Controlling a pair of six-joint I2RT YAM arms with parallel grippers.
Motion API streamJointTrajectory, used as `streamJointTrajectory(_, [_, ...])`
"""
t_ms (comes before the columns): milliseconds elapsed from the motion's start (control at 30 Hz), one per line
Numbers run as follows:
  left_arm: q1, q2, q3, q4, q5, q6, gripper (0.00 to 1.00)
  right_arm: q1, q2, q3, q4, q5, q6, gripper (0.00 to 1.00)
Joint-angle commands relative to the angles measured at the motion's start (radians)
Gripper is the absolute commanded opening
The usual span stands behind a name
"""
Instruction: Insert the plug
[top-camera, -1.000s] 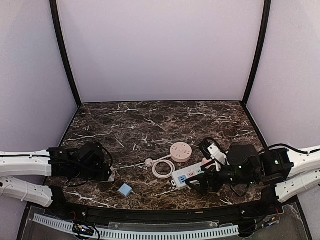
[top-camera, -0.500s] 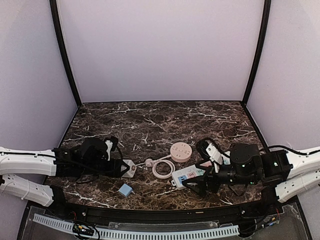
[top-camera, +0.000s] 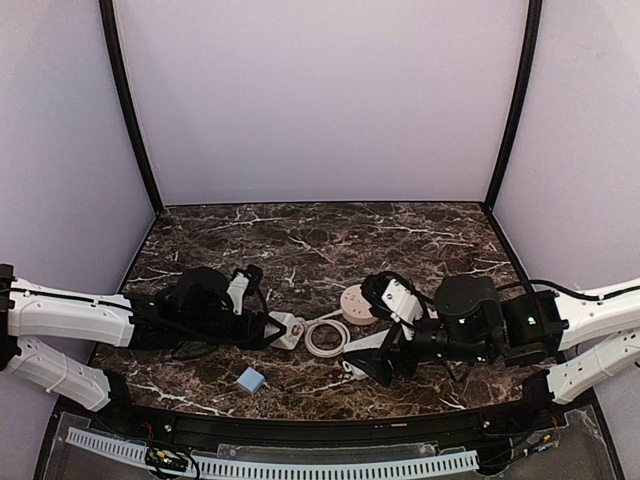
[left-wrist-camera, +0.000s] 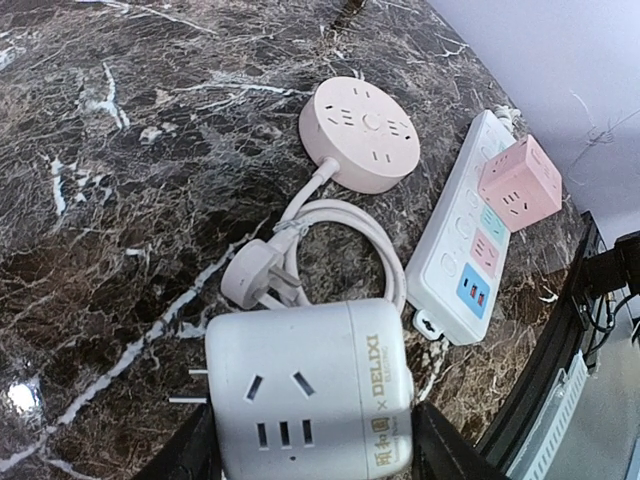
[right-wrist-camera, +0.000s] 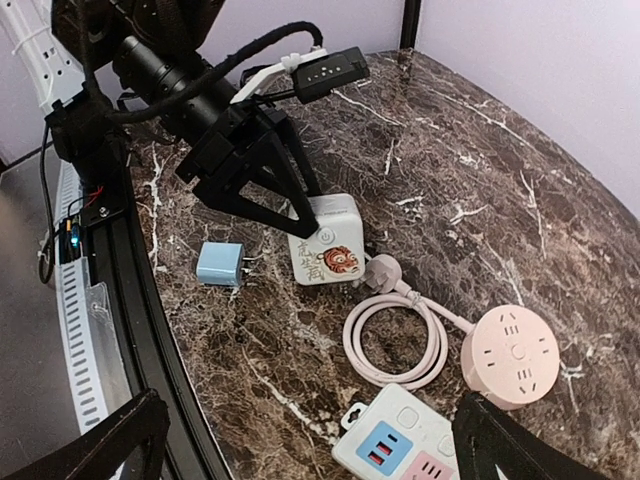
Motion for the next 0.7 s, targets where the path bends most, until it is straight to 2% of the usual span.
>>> streamJointTrajectory(0, [-0.005, 0.006, 0.043, 0.059, 0.034, 0.014, 0.44, 0.009, 0.001, -0.006, 0.083, 0.000, -0.169, 0.99])
streamJointTrajectory(233, [-0.005, 0.001, 0.035, 0.125, 0.056, -0.050, 0.44, 0.009, 0.051, 0.005, 0.157, 0.051, -0.296, 0.99])
streamJointTrajectory(433, [-0.006, -0.010, 0.010, 0.186, 0.044, -0.124, 0.43, -0.012, 0.156, 0.037, 0.213, 0.093, -0.318, 0.99])
streamJointTrajectory(567, [-0.006, -0.010, 0.023, 0.122, -0.059, -0.202, 0.43, -0.094, 0.202, 0.076, 0.208, 0.025, -0.262, 0.99])
streamJointTrajectory(667, [-0.006, -0.010, 0.012, 0.140, -0.109, -0.242, 0.41, -0.132, 0.228, 0.112, 0.204, -0.037, -0.255, 0.99])
